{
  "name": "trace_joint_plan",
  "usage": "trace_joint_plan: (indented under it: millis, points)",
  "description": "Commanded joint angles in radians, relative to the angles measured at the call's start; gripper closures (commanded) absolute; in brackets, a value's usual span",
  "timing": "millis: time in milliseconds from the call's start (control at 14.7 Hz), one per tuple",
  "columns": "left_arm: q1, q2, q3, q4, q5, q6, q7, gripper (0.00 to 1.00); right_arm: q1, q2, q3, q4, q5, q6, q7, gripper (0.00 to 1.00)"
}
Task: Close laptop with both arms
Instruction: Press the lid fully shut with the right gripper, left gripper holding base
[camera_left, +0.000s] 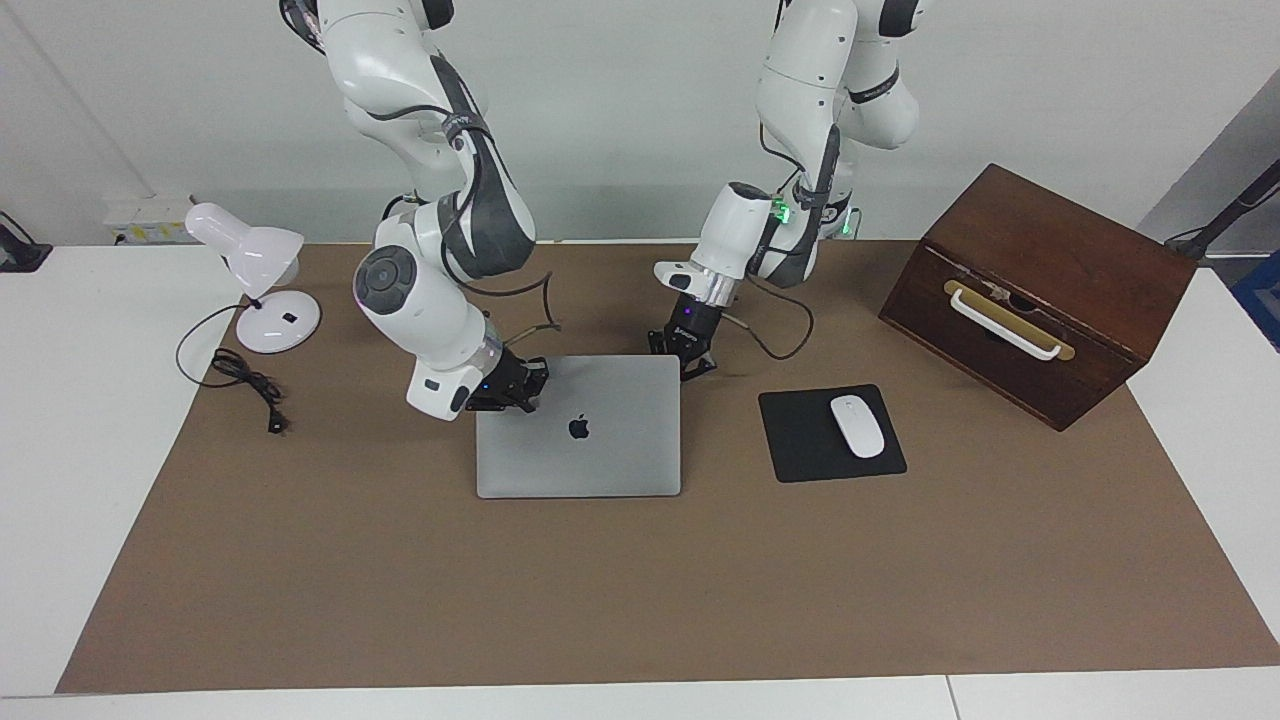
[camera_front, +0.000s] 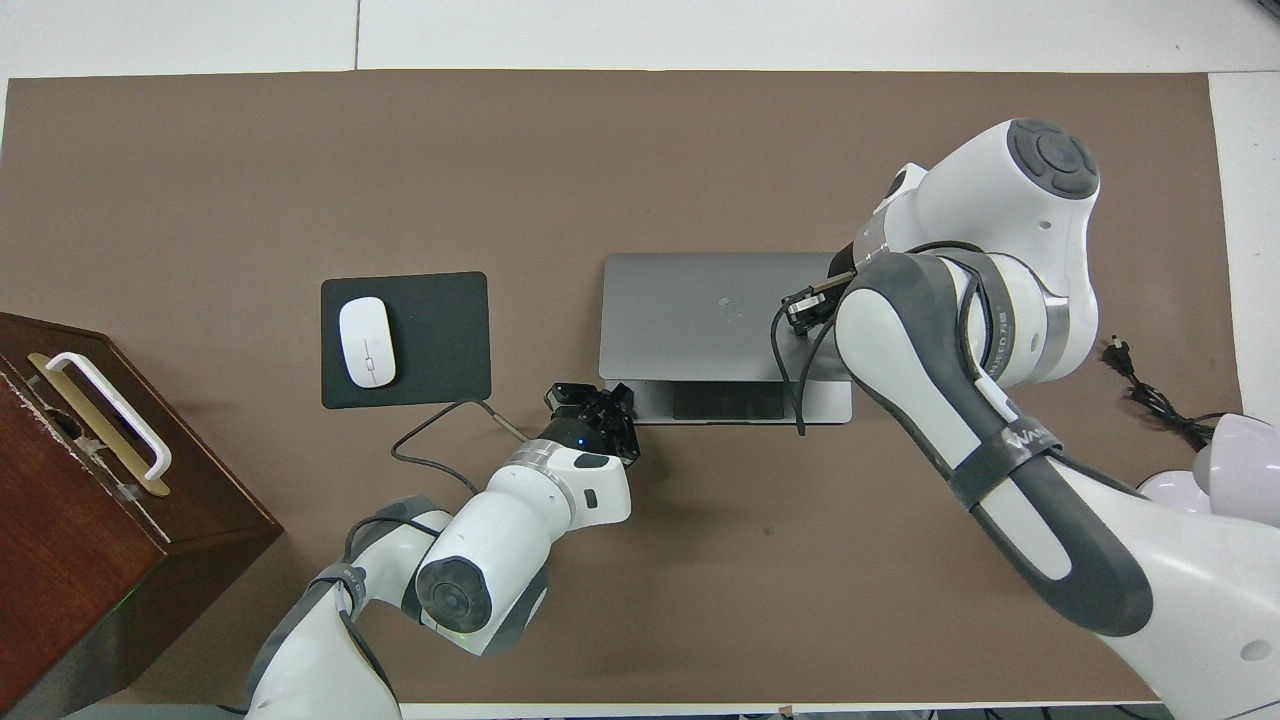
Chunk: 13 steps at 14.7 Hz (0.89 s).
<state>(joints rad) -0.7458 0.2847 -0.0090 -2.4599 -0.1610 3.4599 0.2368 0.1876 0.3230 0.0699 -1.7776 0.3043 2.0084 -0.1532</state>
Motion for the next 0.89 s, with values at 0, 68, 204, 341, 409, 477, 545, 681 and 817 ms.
trace_joint_plan:
  millis: [0, 68, 204, 341, 409, 477, 545, 681, 817]
  points:
    - [-0.003, 0.085, 0.02, -0.053, -0.017, -0.027, 0.038, 1.0, -0.004, -0.03, 0.005, -0.062, 0.01, 0.036, 0.023, 1.0]
    - [-0.003, 0.085, 0.02, -0.053, -0.017, -0.027, 0.038, 1.0, 0.0, -0.035, 0.005, -0.068, 0.01, 0.041, 0.032, 1.0]
    - [-0.003, 0.085, 0.02, -0.053, -0.017, -0.027, 0.038, 1.0, 0.009, -0.035, 0.005, -0.075, 0.01, 0.044, 0.052, 1.0]
    - [-0.003, 0.085, 0.021, -0.053, -0.017, -0.027, 0.038, 1.0, 0.009, -0.038, 0.005, -0.1, 0.006, 0.065, 0.052, 1.0]
    - [-0.003, 0.085, 0.021, -0.053, -0.017, -0.027, 0.038, 1.0, 0.009, -0.038, 0.005, -0.106, 0.006, 0.069, 0.052, 1.0]
    - [-0.003, 0.085, 0.021, -0.053, -0.017, -0.027, 0.039, 1.0, 0.007, -0.039, 0.005, -0.108, 0.006, 0.069, 0.052, 1.0]
    - [-0.003, 0.085, 0.021, -0.053, -0.017, -0.027, 0.039, 1.0, 0.009, -0.039, 0.005, -0.108, 0.006, 0.069, 0.053, 1.0]
    - [-0.003, 0.085, 0.021, -0.053, -0.017, -0.027, 0.039, 1.0, 0.009, -0.041, 0.005, -0.111, 0.006, 0.069, 0.053, 1.0]
    - [-0.003, 0.085, 0.021, -0.053, -0.017, -0.027, 0.045, 1.0, 0.009, -0.041, 0.005, -0.112, 0.006, 0.069, 0.053, 1.0]
